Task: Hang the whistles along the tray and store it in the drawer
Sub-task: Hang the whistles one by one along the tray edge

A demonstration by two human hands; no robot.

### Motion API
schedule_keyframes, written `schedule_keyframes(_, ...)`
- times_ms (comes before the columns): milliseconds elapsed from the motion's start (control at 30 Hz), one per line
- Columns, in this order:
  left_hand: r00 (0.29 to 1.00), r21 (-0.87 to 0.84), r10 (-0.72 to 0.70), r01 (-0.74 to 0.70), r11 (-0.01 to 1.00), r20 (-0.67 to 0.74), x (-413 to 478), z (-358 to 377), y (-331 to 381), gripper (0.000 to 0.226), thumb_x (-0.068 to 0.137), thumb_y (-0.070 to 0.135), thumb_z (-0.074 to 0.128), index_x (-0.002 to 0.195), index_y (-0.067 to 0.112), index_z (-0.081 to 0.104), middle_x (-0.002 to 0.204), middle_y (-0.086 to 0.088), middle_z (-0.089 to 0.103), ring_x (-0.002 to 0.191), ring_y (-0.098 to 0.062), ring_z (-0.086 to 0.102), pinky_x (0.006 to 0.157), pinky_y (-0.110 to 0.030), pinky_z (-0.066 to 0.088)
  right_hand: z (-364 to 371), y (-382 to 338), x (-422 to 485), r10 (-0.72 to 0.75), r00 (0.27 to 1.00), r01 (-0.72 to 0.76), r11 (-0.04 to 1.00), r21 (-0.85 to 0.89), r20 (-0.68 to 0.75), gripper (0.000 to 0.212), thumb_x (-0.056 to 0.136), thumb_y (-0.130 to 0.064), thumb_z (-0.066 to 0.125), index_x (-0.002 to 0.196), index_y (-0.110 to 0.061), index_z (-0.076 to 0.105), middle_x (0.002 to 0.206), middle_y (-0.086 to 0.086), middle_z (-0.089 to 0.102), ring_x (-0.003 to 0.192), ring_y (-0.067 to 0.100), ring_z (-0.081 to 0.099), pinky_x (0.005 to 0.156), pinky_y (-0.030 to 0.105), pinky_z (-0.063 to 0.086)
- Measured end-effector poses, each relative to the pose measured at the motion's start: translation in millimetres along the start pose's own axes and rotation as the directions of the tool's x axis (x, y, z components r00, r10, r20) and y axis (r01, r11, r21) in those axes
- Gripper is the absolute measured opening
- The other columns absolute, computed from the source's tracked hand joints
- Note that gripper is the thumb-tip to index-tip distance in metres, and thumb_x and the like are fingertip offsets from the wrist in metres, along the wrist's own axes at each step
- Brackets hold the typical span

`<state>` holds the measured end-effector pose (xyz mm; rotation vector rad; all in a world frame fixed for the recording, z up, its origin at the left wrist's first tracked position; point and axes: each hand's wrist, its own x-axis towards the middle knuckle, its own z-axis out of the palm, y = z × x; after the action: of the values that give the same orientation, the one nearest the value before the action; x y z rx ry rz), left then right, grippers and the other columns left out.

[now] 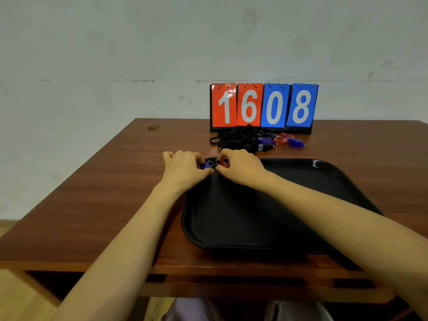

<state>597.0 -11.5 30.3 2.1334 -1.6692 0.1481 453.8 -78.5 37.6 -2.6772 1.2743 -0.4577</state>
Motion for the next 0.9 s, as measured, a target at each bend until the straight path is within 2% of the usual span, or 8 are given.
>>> schedule_keyframes(100,1.000,0.014,0.006,-0.006,1.000,-0.006,-0.7,0.1,1.0,0.036,0.084,0.055,0.056,0.104,0.027,0.065,0.097,0.006,0.065,0.104,-0.019,0.050,0.086,-0.036,0.022,1.8,1.2,-1.0,0.002,1.000,-0.002,1.000,-0.009,-0.010,0.034,0.090,-0.045,0.054,0.115,-0.022,0.056,0.106,0.002,0.065,0.093,0.020,0.062,0.078,0.038,0.055)
schedule_keyframes(200,1.000,0.023,0.000,0.000,1.000,-0.007,-0.9,-0.4,2.2,0.038,0.084,0.055,0.055,0.106,0.026,0.064,0.099,0.005,0.065,0.105,-0.018,0.051,0.087,-0.037,0.023,1.3,2.4,-1.7,-0.003,1.000,0.003,1.000,0.005,-0.005,0.038,0.092,-0.048,0.050,0.115,-0.019,0.059,0.102,0.002,0.065,0.091,0.020,0.061,0.077,0.036,0.053)
schedule_keyframes(333,1.000,0.033,-0.004,0.005,0.999,-0.011,-0.9,-0.8,3.2,0.039,0.084,0.057,0.053,0.105,0.026,0.065,0.098,0.005,0.067,0.102,-0.018,0.052,0.084,-0.036,0.023,-1.7,3.2,-4.6,-0.030,1.000,0.030,0.996,0.085,0.000,0.038,0.098,-0.041,0.041,0.119,-0.016,0.061,0.106,0.004,0.068,0.094,0.020,0.063,0.083,0.038,0.053)
schedule_keyframes(433,0.997,0.004,-0.008,0.009,1.000,-0.080,-1.7,-1.7,5.6,0.039,0.084,0.059,0.053,0.102,0.028,0.066,0.093,0.007,0.063,0.101,-0.018,0.053,0.081,-0.035,0.022,-9.2,9.5,-9.6,-0.028,1.000,0.028,0.995,0.093,0.000,0.038,0.099,-0.039,0.041,0.126,-0.017,0.055,0.109,0.004,0.067,0.097,0.019,0.063,0.086,0.039,0.053)
schedule_keyframes(500,0.989,0.000,-0.001,0.001,1.000,-0.146,-1.5,-2.7,10.1,0.036,0.085,0.056,0.053,0.101,0.027,0.067,0.091,0.007,0.057,0.101,-0.017,0.051,0.083,-0.035,0.023,-18.2,20.4,-12.9,-0.019,1.000,0.019,0.998,0.058,-0.007,0.035,0.098,-0.037,0.044,0.124,-0.018,0.055,0.108,0.002,0.066,0.095,0.016,0.063,0.085,0.038,0.054)
schedule_keyframes(667,0.980,0.113,0.170,-0.158,0.981,-0.105,5.0,-0.2,45.5,0.030,0.089,0.046,0.052,0.105,0.025,0.067,0.102,0.003,0.060,0.105,-0.017,0.050,0.094,-0.037,0.026,-50.7,67.2,-22.5,0.018,1.000,-0.018,1.000,0.005,-0.023,0.023,0.095,-0.032,0.051,0.109,-0.017,0.062,0.100,0.000,0.066,0.087,0.011,0.060,0.081,0.031,0.054)
schedule_keyframes(800,0.955,0.114,0.288,-0.279,0.954,-0.074,25.7,4.3,87.1,0.027,0.090,0.040,0.052,0.105,0.022,0.066,0.103,0.001,0.060,0.102,-0.017,0.052,0.095,-0.035,0.028,-67.3,110.6,-23.3,0.088,0.995,-0.089,0.996,-0.017,-0.056,0.021,0.094,-0.030,0.053,0.105,-0.015,0.063,0.101,0.003,0.067,0.086,0.016,0.061,0.080,0.034,0.055)
schedule_keyframes(900,0.947,0.063,0.322,-0.322,0.945,0.014,50.1,12.2,122.7,0.027,0.090,0.036,0.054,0.106,0.017,0.066,0.106,-0.003,0.059,0.100,-0.020,0.053,0.092,-0.035,0.036,-73.3,140.4,-17.8,0.143,0.988,-0.145,0.988,-0.042,-0.060,0.021,0.095,-0.025,0.052,0.108,-0.012,0.062,0.105,0.006,0.065,0.091,0.019,0.061,0.080,0.032,0.054)
